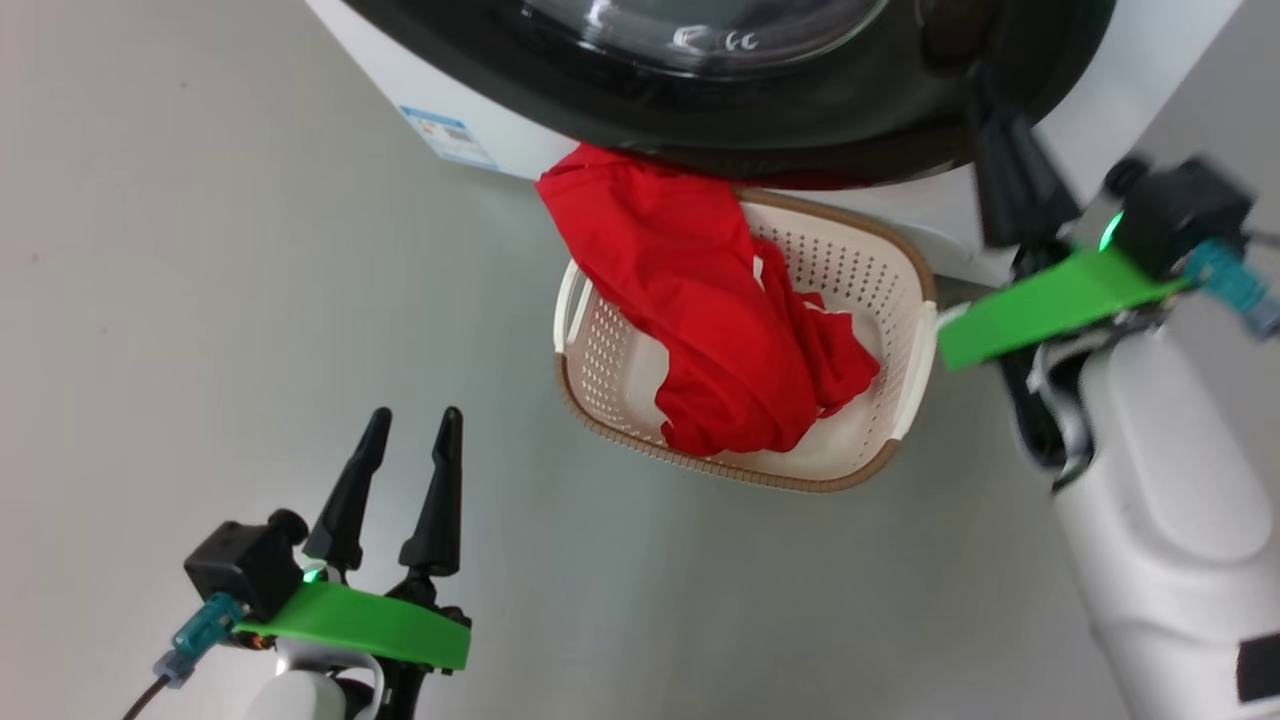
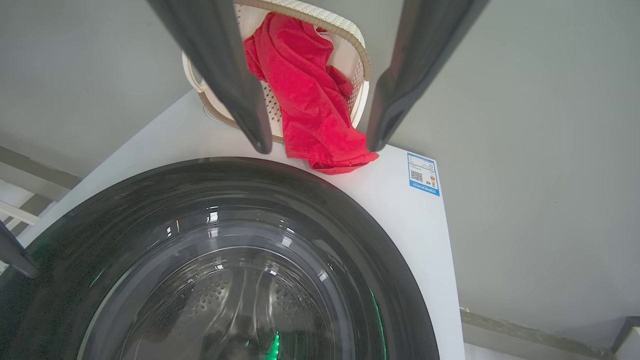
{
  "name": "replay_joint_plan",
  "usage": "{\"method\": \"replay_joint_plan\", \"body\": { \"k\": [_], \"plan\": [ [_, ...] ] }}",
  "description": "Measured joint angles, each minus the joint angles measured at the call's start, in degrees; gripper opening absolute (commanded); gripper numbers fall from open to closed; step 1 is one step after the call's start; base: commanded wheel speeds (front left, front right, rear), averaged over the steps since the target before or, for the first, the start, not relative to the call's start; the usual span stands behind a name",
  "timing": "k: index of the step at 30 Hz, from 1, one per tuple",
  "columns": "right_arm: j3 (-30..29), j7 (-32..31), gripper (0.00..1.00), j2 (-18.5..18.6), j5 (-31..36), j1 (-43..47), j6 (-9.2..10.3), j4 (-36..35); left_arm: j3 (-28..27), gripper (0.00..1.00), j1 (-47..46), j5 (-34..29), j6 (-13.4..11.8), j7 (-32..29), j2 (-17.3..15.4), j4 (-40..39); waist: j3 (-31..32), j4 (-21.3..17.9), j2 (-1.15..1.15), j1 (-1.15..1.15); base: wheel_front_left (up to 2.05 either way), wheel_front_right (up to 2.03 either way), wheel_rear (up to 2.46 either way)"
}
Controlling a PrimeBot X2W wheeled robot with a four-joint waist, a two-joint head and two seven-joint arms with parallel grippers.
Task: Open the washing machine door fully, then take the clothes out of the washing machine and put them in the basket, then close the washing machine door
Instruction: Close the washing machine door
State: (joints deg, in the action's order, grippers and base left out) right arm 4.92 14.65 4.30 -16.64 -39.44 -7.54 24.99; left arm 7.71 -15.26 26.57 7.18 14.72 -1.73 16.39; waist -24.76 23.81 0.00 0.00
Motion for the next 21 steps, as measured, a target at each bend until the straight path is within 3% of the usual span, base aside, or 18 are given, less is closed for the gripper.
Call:
{"method": "replay_joint_plan", "body": {
  "k": [5,6,9,10,12,21],
  "plan": [
    [2.6,0.0,0.04,-0.3,-1.2,6.8,0.0,-0.7,-1.7,1.0,0.4,-1.6,0.0,0.0,0.0,0.4,2.4,-1.4,0.0,0.0,0.0,0.0,0.0],
    [3.0,0.0,0.19,-0.3,-1.2,7.9,0.0,-1.0,-2.1,1.0,0.7,-1.7,0.0,0.0,0.0,0.4,2.9,-1.7,0.0,0.0,0.0,0.0,0.0],
    [3.3,0.0,0.47,-0.4,-1.5,10.8,0.0,-2.3,-2.9,1.0,2.1,-2.7,0.0,0.0,0.0,0.5,4.3,-2.8,0.0,0.0,0.0,0.0,0.0],
    [3.4,0.0,0.73,-0.4,-1.5,11.7,0.0,-2.6,-3.2,1.0,2.5,-3.3,0.0,0.0,0.0,0.6,4.9,-3.2,0.0,0.0,0.0,0.0,0.0],
    [3.4,0.0,1.0,-0.5,-1.5,13.8,0.0,-3.3,-3.8,1.0,3.0,-4.3,0.0,0.0,0.0,0.8,5.9,-4.0,0.0,0.0,0.0,0.0,0.0],
    [3.0,0.0,1.0,-0.6,-1.9,22.3,0.0,-5.9,-5.5,1.0,5.4,-5.8,0.0,0.0,-0.9,0.8,10.0,-7.9,0.0,0.0,0.0,0.0,0.0]
  ]
}}
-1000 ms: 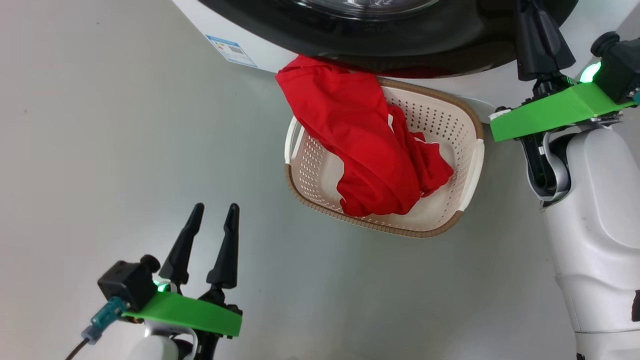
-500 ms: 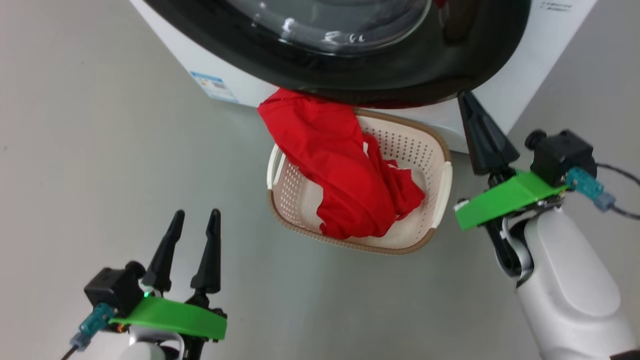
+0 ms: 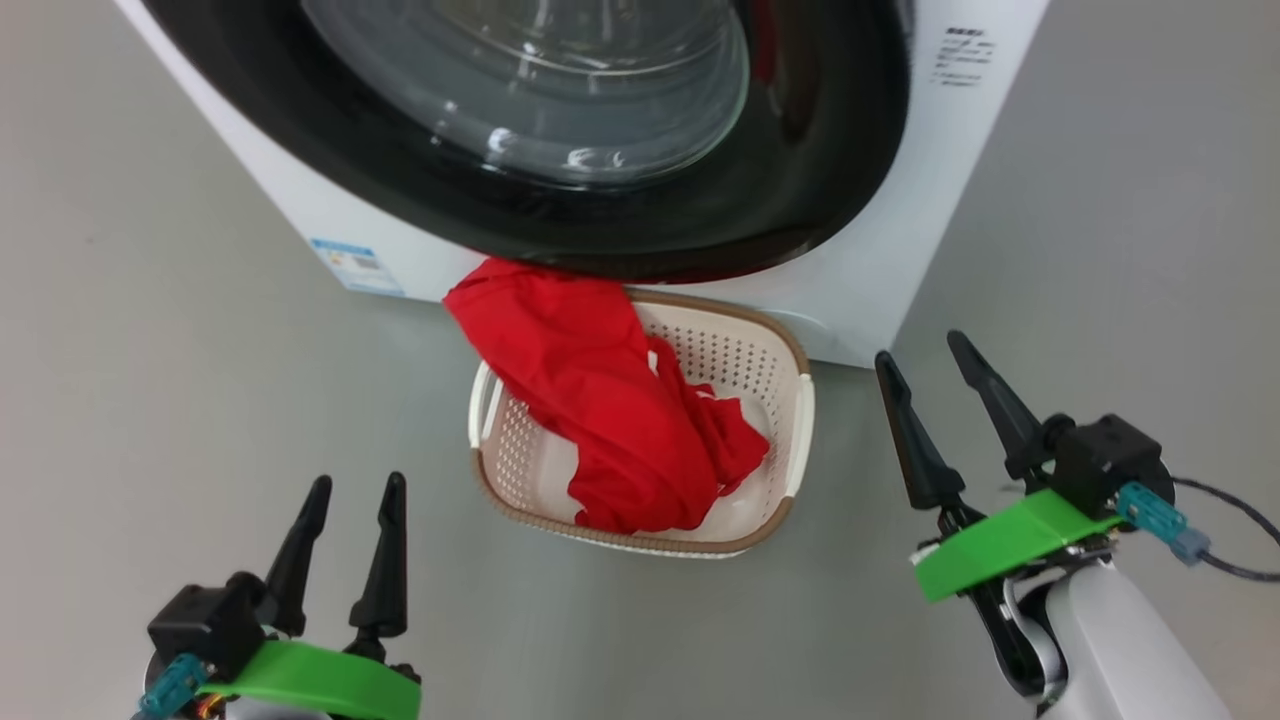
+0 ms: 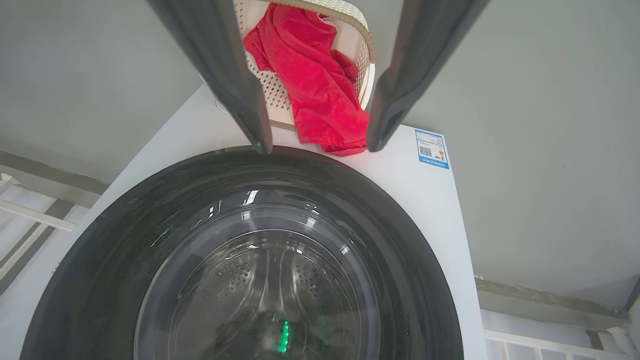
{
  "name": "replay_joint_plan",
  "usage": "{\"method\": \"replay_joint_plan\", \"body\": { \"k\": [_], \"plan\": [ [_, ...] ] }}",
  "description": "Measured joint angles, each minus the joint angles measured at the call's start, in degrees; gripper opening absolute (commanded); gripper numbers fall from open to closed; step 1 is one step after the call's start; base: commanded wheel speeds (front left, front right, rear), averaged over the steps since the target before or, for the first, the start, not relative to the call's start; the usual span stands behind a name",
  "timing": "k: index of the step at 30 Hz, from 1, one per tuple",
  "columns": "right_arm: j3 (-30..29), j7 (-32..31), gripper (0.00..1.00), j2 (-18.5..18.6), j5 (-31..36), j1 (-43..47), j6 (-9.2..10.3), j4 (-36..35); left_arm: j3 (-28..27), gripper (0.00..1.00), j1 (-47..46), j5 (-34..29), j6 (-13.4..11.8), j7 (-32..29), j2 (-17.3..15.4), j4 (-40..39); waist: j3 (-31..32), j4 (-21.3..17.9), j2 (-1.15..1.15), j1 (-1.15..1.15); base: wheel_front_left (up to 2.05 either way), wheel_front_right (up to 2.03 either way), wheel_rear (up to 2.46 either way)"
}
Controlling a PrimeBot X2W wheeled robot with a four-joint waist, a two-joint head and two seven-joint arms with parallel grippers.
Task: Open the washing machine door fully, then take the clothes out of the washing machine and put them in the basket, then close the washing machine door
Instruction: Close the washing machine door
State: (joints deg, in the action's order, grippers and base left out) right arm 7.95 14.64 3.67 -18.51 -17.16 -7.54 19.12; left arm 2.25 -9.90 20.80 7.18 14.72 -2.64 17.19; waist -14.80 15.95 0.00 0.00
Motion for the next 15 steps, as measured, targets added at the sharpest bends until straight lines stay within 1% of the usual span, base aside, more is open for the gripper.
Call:
{"method": "replay_joint_plan", "body": {
  "k": [11,15],
  "plan": [
    [-3.1,0.0,1.0,-0.2,-0.1,8.6,0.0,-2.5,-1.1,1.0,3.0,-1.3,0.0,0.0,-1.9,-0.7,3.9,-4.8,0.0,0.0,0.0,0.0,0.0],
    [-3.5,0.0,1.0,-0.3,-1.2,11.2,0.0,-3.5,-1.5,1.0,3.9,-1.7,0.0,0.0,-2.2,-1.4,5.1,-6.6,0.0,0.0,0.0,0.0,0.0]
  ]
}}
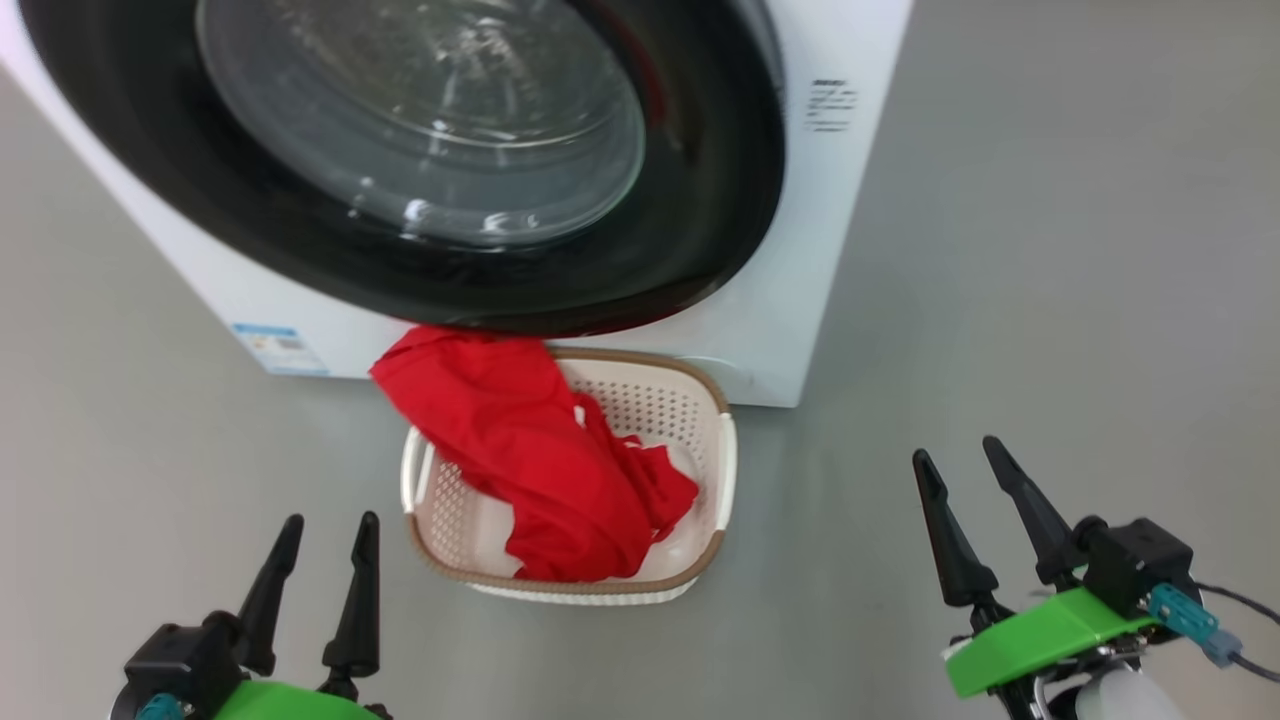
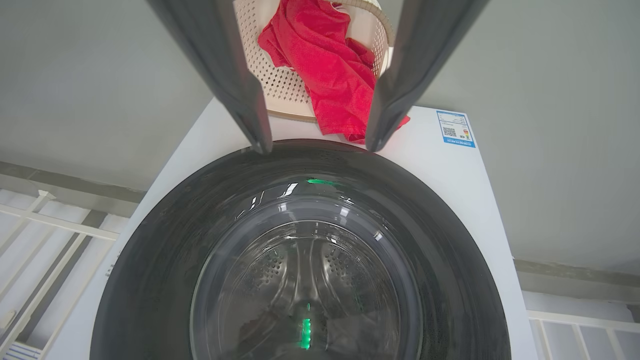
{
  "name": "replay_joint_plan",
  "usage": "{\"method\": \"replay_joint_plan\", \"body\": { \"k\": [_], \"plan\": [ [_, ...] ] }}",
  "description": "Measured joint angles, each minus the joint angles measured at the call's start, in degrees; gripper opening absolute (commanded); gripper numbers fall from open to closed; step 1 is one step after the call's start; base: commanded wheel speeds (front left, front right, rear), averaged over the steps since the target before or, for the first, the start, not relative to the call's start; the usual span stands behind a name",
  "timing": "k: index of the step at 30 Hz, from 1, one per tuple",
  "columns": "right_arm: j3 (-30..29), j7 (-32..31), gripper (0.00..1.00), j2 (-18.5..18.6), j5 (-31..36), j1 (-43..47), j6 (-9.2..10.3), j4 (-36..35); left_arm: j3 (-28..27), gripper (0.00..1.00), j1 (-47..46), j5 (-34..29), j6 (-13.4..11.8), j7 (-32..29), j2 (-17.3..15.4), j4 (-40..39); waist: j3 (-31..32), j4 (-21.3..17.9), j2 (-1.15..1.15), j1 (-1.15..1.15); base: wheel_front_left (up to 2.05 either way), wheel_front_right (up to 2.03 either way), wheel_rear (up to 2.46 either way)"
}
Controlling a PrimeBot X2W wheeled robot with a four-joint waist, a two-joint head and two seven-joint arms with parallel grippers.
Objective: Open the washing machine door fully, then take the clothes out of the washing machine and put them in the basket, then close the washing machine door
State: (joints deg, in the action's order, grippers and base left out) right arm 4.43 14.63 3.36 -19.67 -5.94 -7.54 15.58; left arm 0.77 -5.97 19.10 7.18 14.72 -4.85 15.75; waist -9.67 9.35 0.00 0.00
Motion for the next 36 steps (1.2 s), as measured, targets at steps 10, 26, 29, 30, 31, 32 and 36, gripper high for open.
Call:
{"method": "replay_joint_plan", "body": {
  "k": [10,26,29,30,31,32,36],
  "plan": [
    [-1.9,0.0,1.0,-0.3,-0.4,4.5,0.0,-1.8,0.5,1.0,2.9,-0.4,0.0,0.0,-1.8,-1.9,2.5,-3.9,0.0,0.0,0.0,0.0,0.0],
    [-5.6,0.0,1.0,-0.7,-0.4,9.0,0.0,-4.1,1.0,1.0,5.0,-0.4,0.0,0.0,-2.8,-3.9,4.2,-6.7,0.0,0.0,0.0,0.0,0.0],
    [-5.7,0.0,1.0,-0.8,-0.4,9.4,0.0,-4.2,0.6,1.0,5.0,-0.6,0.0,0.0,-2.8,-3.9,4.2,-6.7,0.0,0.0,0.0,0.0,0.0],
    [-5.7,0.0,1.0,-0.8,-0.4,9.4,0.0,-4.3,0.4,1.0,5.0,-0.7,0.0,0.0,-2.7,-3.9,4.2,-6.8,0.0,0.0,0.0,0.0,0.0],
    [-5.7,0.0,1.0,-0.9,-0.4,9.4,0.0,-4.3,0.3,1.0,5.0,-1.1,0.0,0.0,-2.7,-3.8,4.1,-6.8,0.0,0.0,0.0,0.0,0.0],
    [-5.8,0.0,1.0,-0.9,-0.4,9.4,0.0,-4.3,0.2,1.0,5.0,-1.3,0.0,0.0,-2.7,-3.8,4.1,-6.8,0.0,0.0,0.0,0.0,0.0],
    [-5.8,0.0,1.0,-1.0,-0.4,9.4,0.0,-4.3,0.2,1.0,5.0,-1.5,0.0,0.0,-2.6,-3.8,4.0,-6.8,0.0,0.0,0.0,0.0,0.0]
  ]
}}
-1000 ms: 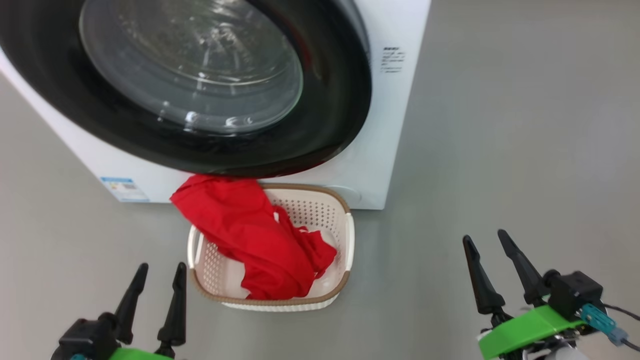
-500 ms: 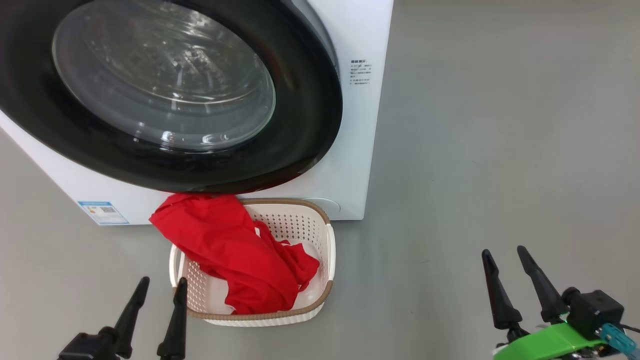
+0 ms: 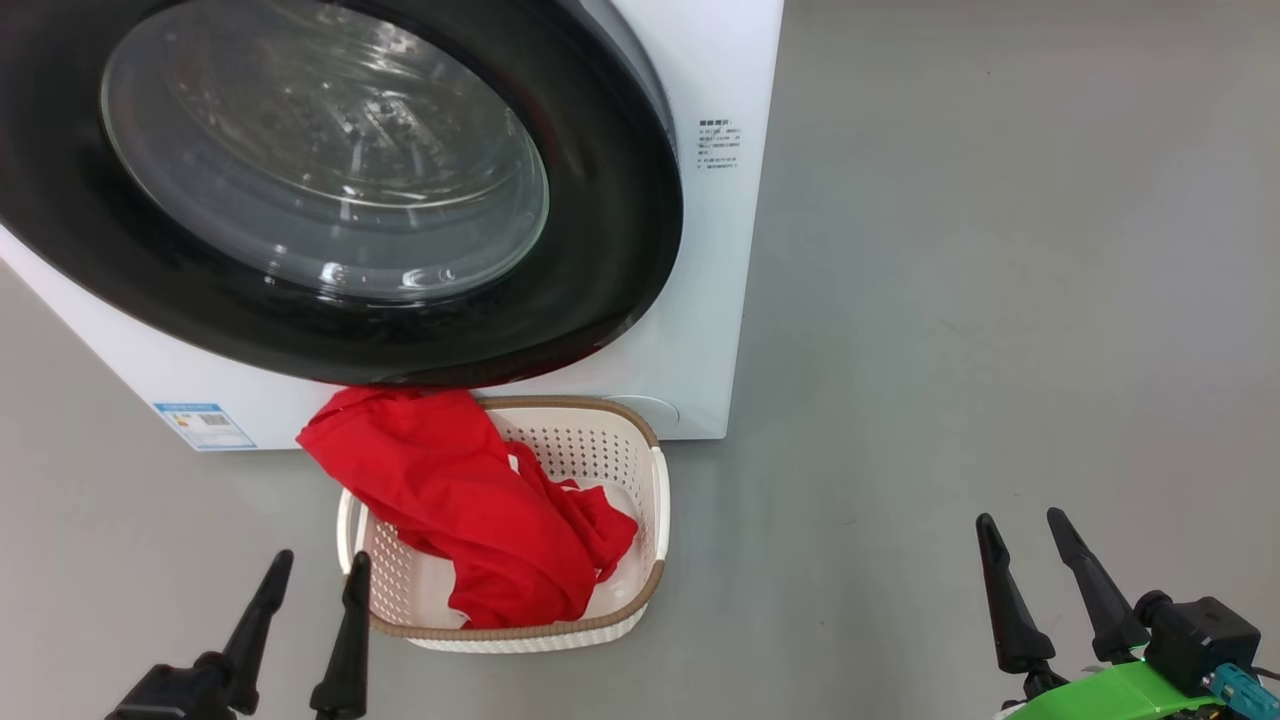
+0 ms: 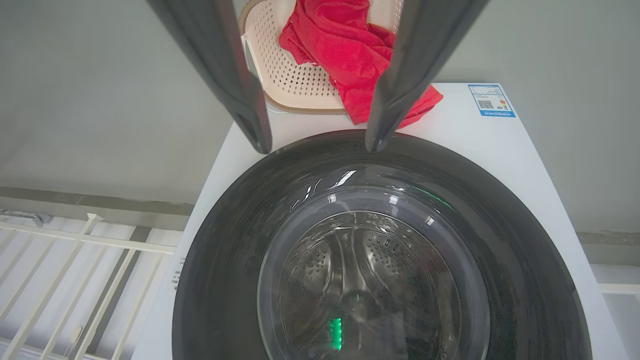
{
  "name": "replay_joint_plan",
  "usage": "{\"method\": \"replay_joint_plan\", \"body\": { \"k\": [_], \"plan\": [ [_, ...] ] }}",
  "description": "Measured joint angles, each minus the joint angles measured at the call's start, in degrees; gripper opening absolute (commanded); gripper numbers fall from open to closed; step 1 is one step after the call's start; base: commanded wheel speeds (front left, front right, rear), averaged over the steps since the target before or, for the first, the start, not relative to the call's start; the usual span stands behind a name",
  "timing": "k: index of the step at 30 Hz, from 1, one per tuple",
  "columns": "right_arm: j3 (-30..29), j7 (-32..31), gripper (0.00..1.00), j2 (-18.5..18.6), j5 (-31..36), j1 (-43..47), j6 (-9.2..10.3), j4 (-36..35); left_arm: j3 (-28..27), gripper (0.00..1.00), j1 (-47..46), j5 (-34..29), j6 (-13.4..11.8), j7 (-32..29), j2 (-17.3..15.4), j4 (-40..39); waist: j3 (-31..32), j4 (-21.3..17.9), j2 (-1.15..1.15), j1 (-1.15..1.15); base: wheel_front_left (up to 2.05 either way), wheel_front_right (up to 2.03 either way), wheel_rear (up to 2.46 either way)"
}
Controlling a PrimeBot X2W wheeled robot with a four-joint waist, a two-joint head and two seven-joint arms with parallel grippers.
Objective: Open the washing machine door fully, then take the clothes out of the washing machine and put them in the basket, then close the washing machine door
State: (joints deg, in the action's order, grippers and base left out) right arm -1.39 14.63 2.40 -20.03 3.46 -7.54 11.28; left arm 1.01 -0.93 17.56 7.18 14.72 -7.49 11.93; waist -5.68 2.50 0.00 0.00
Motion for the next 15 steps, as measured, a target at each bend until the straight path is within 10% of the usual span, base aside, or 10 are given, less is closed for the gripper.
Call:
{"method": "replay_joint_plan", "body": {
  "k": [15],
  "plan": [
    [0.0,0.0,1.0,0.0,-0.6,0.0,0.0,-0.2,-0.8,1.0,0.4,-1.9,0.0,0.0,0.3,-1.1,0.1,0.0,0.0,0.0,0.0,0.0,0.0]
  ]
}}
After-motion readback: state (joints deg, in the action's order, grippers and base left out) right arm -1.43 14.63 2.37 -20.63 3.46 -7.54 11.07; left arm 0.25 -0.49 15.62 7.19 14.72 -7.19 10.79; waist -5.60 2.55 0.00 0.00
